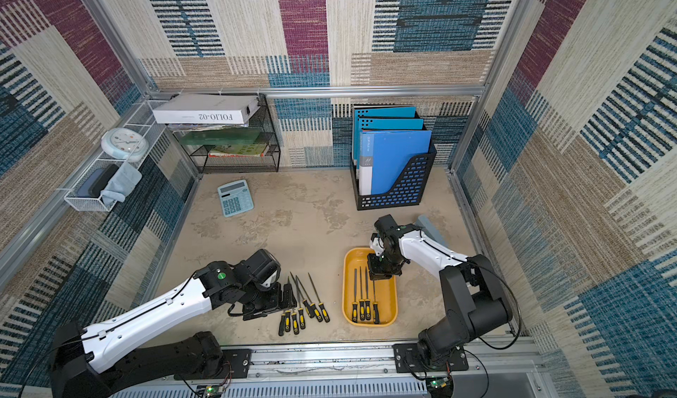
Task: Put the file tool into the storage box
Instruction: Place the file tool in the storage box, then pick up the file tool from the center of the board.
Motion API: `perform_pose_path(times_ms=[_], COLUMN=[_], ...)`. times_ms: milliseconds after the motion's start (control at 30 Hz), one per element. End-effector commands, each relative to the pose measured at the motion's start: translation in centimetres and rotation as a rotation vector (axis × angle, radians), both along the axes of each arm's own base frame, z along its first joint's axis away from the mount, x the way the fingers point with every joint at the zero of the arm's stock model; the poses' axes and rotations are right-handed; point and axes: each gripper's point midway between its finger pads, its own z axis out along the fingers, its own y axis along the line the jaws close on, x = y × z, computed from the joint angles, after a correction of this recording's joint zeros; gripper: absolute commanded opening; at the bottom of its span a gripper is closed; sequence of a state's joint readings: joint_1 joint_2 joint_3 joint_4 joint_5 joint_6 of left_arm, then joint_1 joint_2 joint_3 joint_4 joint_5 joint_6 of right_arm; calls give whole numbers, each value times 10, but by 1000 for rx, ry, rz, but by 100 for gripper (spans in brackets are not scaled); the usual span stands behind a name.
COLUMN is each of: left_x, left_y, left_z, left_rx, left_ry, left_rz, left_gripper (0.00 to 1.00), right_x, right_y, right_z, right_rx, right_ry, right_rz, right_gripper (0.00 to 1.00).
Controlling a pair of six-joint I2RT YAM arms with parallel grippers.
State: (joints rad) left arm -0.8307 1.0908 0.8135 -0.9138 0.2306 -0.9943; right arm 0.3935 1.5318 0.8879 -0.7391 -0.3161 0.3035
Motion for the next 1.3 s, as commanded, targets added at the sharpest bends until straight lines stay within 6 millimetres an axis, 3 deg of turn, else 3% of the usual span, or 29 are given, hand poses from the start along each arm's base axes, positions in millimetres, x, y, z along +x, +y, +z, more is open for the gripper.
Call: perform_pose_path(times_ms=[0,300,500,667,967,1267], left_x=[1,-5,-13,-22,-22,-17], left_y=[5,15,28,37,37,26], left_z=[-2,-13,-26,-38,-54,-70], left_rx=[20,53,108,151,217,241], left_ry=[-7,14,51,98,140,177], left_rz=[22,47,71,82,38,-12], left_gripper=[99,99,99,99,77,67], right_x=[4,1,1,5,25,21], right_y=[3,0,1,2,9,9], right_z=[-3,-13,-7,4,34,31], right_rx=[8,-3,6,7,27,35], right_ry=[-9,7,-3,-22,-90,-82], right_rz=[-9,-15,-18,-19,-7,-7], right_gripper=[0,13,26,29,28,26])
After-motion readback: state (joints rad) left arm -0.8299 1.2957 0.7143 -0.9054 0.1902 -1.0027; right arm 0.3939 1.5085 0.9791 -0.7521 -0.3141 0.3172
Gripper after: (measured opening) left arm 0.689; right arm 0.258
